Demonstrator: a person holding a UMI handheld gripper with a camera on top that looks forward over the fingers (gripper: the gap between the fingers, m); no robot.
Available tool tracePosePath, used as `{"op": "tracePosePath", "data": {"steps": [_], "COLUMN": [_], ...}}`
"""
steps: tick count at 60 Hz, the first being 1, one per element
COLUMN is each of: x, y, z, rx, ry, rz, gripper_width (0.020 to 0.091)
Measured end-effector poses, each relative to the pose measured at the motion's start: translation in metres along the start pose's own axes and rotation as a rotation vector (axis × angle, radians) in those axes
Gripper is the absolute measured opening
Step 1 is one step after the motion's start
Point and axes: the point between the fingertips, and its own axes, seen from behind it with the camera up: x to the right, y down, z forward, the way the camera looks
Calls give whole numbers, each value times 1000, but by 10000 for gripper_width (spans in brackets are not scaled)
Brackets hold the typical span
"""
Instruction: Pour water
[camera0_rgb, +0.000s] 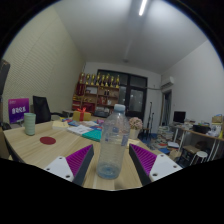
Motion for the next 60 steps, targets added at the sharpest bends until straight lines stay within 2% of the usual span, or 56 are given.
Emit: {"op": "tracePosePath", "data": {"steps": [18, 20, 22, 31, 32, 37, 38, 41, 42, 46, 53, 60], "x": [0, -2, 1, 1, 1, -10, -13, -18, -20, -25, -53, -112], "y": [0, 3, 6, 9, 8, 9, 9, -1, -5, -31, -96, -169], "z": [55, 60, 63, 68, 68, 64, 63, 56, 54, 53, 51, 61], "rx": [3, -9, -22, -27, -26, -43, -49, -51, -49, -18, 41, 120], "ry": [81, 74, 95, 116, 113, 73, 61, 40, 36, 28, 2, 3], "rz": [88, 96, 99, 119, 119, 133, 134, 124, 111, 44, -120, -453], "gripper_width": [807, 787, 629, 592, 568, 540, 511, 499, 472, 467, 468, 465]}}
